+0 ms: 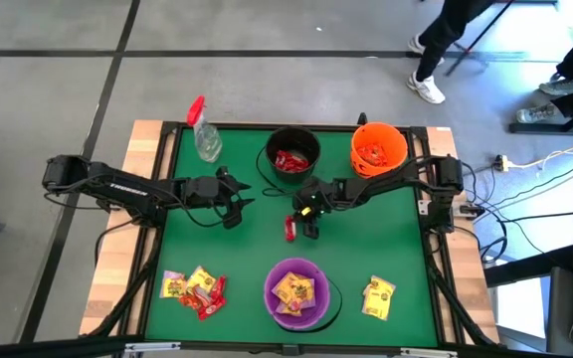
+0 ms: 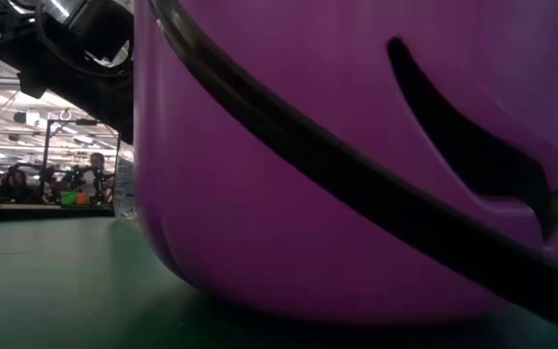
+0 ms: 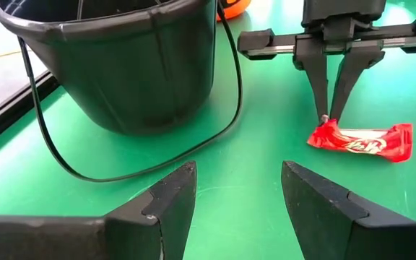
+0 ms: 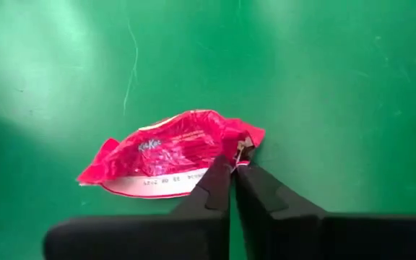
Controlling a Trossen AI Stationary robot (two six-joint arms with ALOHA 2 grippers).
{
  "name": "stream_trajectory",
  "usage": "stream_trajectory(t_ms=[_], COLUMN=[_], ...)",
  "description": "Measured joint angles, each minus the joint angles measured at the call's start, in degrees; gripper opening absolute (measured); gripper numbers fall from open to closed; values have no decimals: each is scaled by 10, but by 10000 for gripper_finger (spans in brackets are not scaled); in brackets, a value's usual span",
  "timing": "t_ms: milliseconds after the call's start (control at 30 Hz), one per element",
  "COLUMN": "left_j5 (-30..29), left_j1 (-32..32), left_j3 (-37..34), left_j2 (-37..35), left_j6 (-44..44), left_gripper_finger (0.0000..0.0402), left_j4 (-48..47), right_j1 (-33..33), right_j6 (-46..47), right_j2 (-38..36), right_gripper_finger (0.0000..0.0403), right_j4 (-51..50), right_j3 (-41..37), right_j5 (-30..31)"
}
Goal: Organize candy in baskets
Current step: Put the top red candy pack into the black bucket, then put the top orange candy pack into the orange bucket
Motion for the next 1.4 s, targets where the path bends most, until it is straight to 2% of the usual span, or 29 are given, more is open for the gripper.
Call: stream_trajectory(t_ms=[133, 233, 400, 667, 900, 1000, 1133, 1300, 1400], left_j5=[0, 0, 0, 1, 4, 6, 6, 9, 16], left_j1=[0, 0, 0, 0, 0, -1, -5, -16, -21], left_j3=[0, 0, 0, 0, 0, 0, 0, 0, 0], left_j2=[0, 0, 0, 0, 0, 0, 0, 0, 0], left_j6=[-1, -11, -19, -31, -59, -61, -61, -35, -19], left_gripper_finger=[192, 192, 192, 192, 192, 192, 192, 192, 192], left_j4=[0, 0, -2, 1, 2, 2, 2, -3, -4], right_j1=[1, 0, 0, -40, -117, -167, -216, -238, -234], right_j6=[0, 0, -36, -102, -177, -181, -153, -150, -148], right_j2=[-1, -8, -33, -71, -78, -78, -78, -78, -78], right_gripper_finger=[21, 13, 5, 11, 13, 18, 40, 95, 124], right_j4=[6, -13, -99, -330, -390, -382, -411, -423, -423], right_j3=[8, 31, 90, 248, 329, 330, 330, 330, 330], right_j5=[0, 0, 2, 120, 183, 173, 119, 61, 49])
